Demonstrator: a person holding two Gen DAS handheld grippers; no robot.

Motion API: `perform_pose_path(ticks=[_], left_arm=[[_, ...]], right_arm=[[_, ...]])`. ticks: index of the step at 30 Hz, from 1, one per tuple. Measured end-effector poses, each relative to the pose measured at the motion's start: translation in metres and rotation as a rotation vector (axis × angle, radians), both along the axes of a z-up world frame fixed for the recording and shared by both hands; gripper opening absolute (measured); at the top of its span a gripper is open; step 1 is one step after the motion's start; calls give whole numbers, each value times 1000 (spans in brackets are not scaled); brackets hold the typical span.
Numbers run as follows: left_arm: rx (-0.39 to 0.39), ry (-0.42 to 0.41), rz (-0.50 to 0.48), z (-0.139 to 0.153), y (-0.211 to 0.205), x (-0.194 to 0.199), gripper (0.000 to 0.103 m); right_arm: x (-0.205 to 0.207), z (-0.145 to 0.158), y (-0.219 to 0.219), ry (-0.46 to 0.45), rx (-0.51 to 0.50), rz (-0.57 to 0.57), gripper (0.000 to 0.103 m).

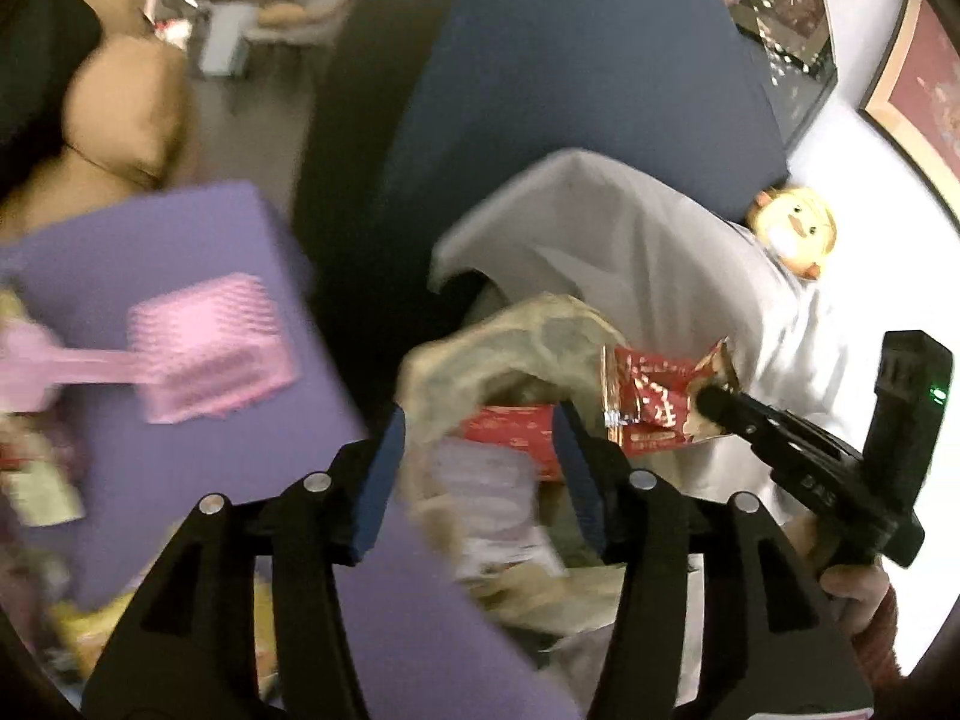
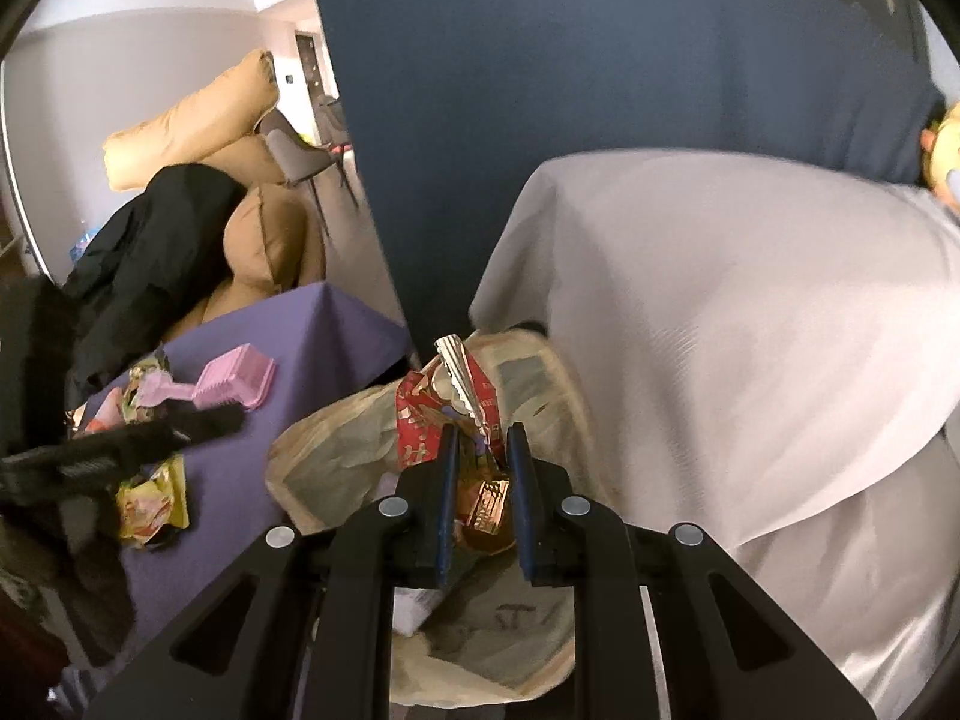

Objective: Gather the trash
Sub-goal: 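Carry the red wrapper to the yellow bag and open the right tool, then move the right tool back over the table toward the yellow wrapper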

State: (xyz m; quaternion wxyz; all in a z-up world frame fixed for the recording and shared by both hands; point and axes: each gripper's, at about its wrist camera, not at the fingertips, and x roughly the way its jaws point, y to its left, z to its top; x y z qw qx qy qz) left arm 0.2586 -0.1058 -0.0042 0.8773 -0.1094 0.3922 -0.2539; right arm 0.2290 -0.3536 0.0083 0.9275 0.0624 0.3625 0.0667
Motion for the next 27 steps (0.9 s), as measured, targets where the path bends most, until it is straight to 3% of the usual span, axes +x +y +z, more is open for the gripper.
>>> perform_pose_path(ticks=[5,12,14,16,17,23,27], left_arm=[[84,-51,106,9,53,-30,52],[104,-64,216,4,121,-66,53],[117,-68,244,1,134,-73,53],[109,-62,266,-1,148,-80,53],[104,-60,280,-2,157,-83,54],[109,-74,367,-8,202,-101,56],[109,-62,434,-15,231,-109,56]], right_arm=[[10,-22,7,54,67,-2,17],[19,-38,21,111,25,-12,18],[21,-38,22,119,19,-17,27],[19,-34,22,105,2,-29,53],[18,-33,21,101,-7,-33,56],[10,-20,27,94,-12,-37,57],[2,-10,54,83,-38,46,61]])
